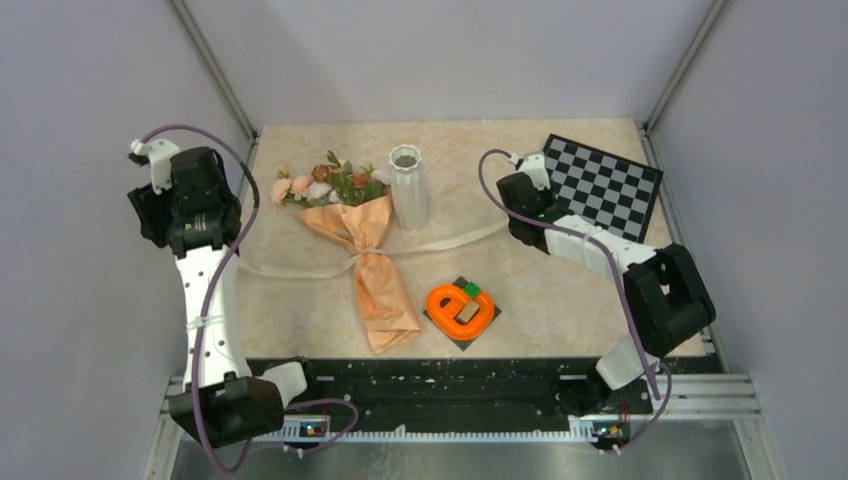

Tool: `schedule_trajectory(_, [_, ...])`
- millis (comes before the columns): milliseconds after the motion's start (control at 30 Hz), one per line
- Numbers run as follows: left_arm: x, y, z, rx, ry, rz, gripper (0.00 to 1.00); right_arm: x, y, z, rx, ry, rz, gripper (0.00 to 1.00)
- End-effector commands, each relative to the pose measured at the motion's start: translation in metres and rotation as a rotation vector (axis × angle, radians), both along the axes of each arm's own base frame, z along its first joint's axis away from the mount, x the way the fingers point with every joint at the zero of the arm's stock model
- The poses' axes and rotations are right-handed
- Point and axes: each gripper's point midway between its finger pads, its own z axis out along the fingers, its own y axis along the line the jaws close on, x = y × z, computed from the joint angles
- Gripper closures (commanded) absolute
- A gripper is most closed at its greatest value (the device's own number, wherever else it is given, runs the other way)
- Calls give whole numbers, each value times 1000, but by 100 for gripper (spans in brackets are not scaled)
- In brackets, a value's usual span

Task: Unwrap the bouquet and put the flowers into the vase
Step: Untie the ribbon from the wrapping paper.

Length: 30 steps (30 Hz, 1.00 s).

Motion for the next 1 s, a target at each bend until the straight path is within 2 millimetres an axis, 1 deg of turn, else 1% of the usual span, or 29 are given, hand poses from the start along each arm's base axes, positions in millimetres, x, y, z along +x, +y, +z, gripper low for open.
schedule_trajectory(0, [10,-6,-10,-65,-44,-37,20,10,1,21,18,-40,-3,59])
schedule_trajectory(33, [12,-7,-13,-77,-47,-50,7,10,2,22,27,-42,2,54])
schedule_trajectory(67, [14,-9,-15,-86,-50,-63,2,10,3,22,34,-44,6,50])
schedule_trajectory(233, [18,-19,-19,-125,-78,-126,1,5,9,23,86,-34,41,33])
schedule_trajectory(300, [23,-27,-22,-146,-85,-186,1,1,12,23,105,-28,62,18])
schedule_trajectory(400, [26,-37,-22,-172,-111,-256,1,-4,16,28,141,-32,100,16])
schedule_trajectory(467, [30,-51,-21,-210,-151,-333,1,-8,25,29,177,-28,162,16])
schedule_trajectory(567, [42,-84,-31,-324,-214,-502,1,-15,42,36,267,-41,265,16])
schedule_trajectory(600, [48,-102,-39,-387,-231,-585,1,-17,50,39,303,-47,305,17])
schedule_trajectory(667, [55,-130,-53,-494,-267,-699,1,-24,67,44,384,-54,387,18])
schedule_trajectory(733, [61,-162,-69,-618,-298,-826,1,-32,86,49,469,-59,473,18])
schedule_trajectory(867, [63,-213,-103,-830,-337,-1000,1,-51,128,62,661,-76,651,20])
schedule_trajectory(933, [60,-232,-119,-927,-337,-1055,1,-63,152,67,755,-82,741,21])
schedule_trajectory(967, [59,-240,-127,-973,-332,-1074,1,-69,162,67,789,-76,774,22])
